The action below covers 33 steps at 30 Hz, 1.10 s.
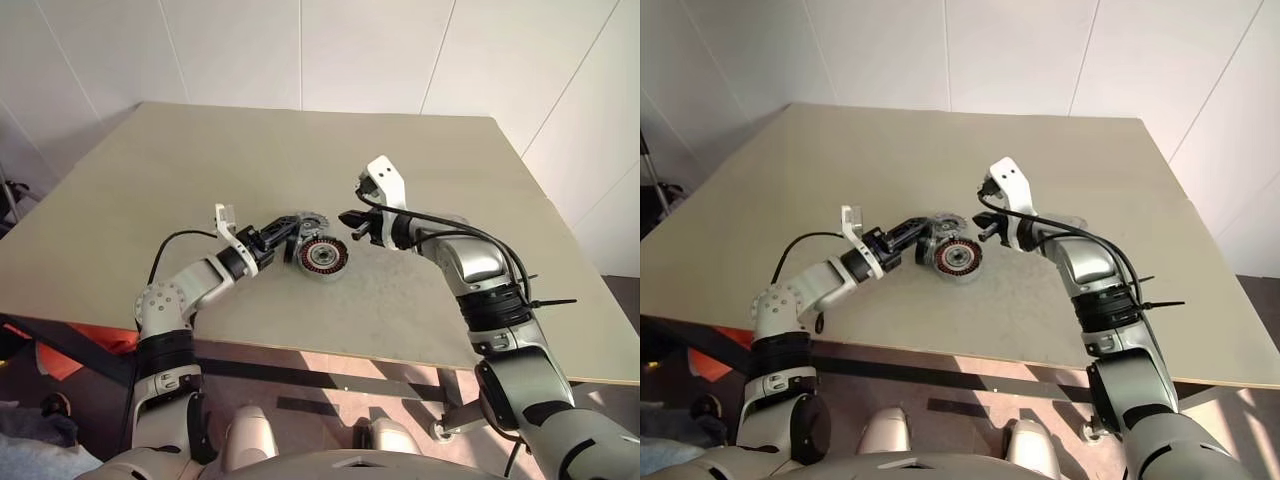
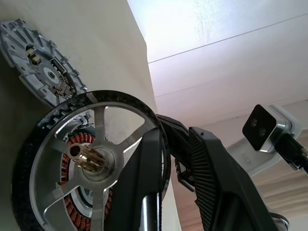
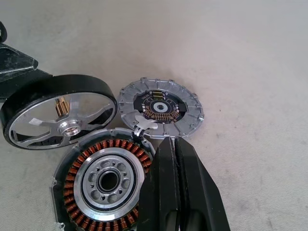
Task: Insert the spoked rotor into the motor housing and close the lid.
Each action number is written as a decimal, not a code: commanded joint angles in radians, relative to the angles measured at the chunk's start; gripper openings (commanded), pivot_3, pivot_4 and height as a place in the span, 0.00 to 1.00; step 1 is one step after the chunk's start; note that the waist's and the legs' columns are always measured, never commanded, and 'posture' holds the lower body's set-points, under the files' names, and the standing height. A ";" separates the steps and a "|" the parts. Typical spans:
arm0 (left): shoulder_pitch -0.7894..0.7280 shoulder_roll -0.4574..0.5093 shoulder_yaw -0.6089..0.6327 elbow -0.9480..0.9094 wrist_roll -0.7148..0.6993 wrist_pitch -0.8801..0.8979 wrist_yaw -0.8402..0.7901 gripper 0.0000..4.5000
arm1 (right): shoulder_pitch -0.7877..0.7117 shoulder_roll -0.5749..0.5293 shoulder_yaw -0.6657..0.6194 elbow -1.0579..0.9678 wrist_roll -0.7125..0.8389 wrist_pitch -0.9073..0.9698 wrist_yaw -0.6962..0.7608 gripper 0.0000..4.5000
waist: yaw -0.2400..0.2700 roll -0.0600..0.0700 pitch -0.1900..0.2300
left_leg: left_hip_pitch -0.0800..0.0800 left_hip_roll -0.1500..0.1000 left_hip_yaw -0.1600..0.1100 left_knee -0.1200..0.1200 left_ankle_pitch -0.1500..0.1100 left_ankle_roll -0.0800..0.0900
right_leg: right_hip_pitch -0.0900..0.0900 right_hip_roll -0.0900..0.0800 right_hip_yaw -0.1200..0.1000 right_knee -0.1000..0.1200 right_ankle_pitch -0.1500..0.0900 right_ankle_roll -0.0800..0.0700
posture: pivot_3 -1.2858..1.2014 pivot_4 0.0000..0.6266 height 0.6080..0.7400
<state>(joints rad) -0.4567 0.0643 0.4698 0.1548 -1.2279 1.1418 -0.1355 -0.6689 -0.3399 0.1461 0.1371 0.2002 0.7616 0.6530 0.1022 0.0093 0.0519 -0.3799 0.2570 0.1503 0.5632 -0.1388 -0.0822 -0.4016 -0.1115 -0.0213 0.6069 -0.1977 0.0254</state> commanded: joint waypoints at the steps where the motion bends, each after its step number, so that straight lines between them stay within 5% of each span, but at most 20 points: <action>1: -0.024 0.012 -0.006 -0.028 -0.027 -0.014 -0.011 0.21 | -0.017 -0.002 -0.017 -0.030 0.009 -0.010 -0.001 0.00 | 0.000 0.000 0.000 | 0.000 0.000 0.000 0.000 0.000 0.000 | 0.000 0.000 0.000 0.000 0.000 0.000 | 0.52 0.00 1.00; 33: 0.065 0.207 -0.121 -0.128 0.103 -0.057 -0.114 0.21 | 0.027 0.015 0.025 -0.161 0.067 -0.015 0.088 0.00 | 0.001 0.000 0.000 | 0.001 0.000 0.000 0.001 0.000 0.000 | 0.001 0.000 0.000 0.001 0.000 0.000 | 0.52 0.00 1.00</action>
<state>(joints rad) -0.3843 0.2581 0.3486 0.0640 -1.1317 1.1012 -0.2263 -0.6282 -0.3112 0.1744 0.0035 0.2587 0.7707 0.7260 0.1031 0.0093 0.0519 -0.3788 0.2574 0.1501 0.5645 -0.1389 -0.0821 -0.4003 -0.1114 -0.0212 0.6083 -0.1977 0.0254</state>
